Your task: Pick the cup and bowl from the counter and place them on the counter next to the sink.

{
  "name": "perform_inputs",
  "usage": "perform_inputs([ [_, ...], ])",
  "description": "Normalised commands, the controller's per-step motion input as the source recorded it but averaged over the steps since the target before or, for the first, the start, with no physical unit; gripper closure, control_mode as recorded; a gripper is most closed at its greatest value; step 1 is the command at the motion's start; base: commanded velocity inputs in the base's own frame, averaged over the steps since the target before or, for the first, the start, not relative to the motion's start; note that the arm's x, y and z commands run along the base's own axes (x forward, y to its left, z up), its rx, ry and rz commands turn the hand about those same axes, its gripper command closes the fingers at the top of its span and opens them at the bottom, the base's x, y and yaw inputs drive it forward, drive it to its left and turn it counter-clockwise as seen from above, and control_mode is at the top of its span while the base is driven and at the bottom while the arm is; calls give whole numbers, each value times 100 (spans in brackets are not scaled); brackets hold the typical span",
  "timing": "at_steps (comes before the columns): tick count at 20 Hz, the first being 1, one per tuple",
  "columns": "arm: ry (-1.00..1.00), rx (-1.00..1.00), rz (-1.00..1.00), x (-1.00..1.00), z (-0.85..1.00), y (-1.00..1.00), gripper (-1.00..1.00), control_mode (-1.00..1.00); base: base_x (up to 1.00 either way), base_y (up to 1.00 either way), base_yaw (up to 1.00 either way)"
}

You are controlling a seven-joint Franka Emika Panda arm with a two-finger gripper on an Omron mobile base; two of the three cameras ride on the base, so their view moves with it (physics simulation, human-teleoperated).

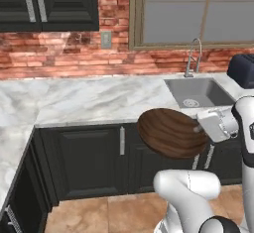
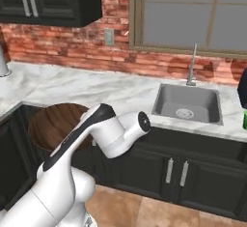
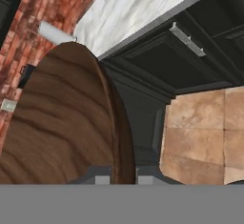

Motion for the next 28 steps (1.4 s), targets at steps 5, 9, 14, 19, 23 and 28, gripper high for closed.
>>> perform_inputs([
  [5, 0, 0, 0, 0, 0, 0, 100, 100, 3, -6, -23],
  [9, 0, 0, 0, 0, 0, 0, 100, 100, 23, -2, -2],
  [14, 0, 0, 0, 0, 0, 0, 100, 100, 44, 0, 0],
  [19, 0, 0, 0, 0, 0, 0, 100, 100, 72, 0, -3],
  [23, 0, 0, 0, 0, 0, 0, 100, 100, 84, 0, -2],
  [28, 0, 0, 0, 0, 0, 0, 100, 100, 93, -1, -3],
])
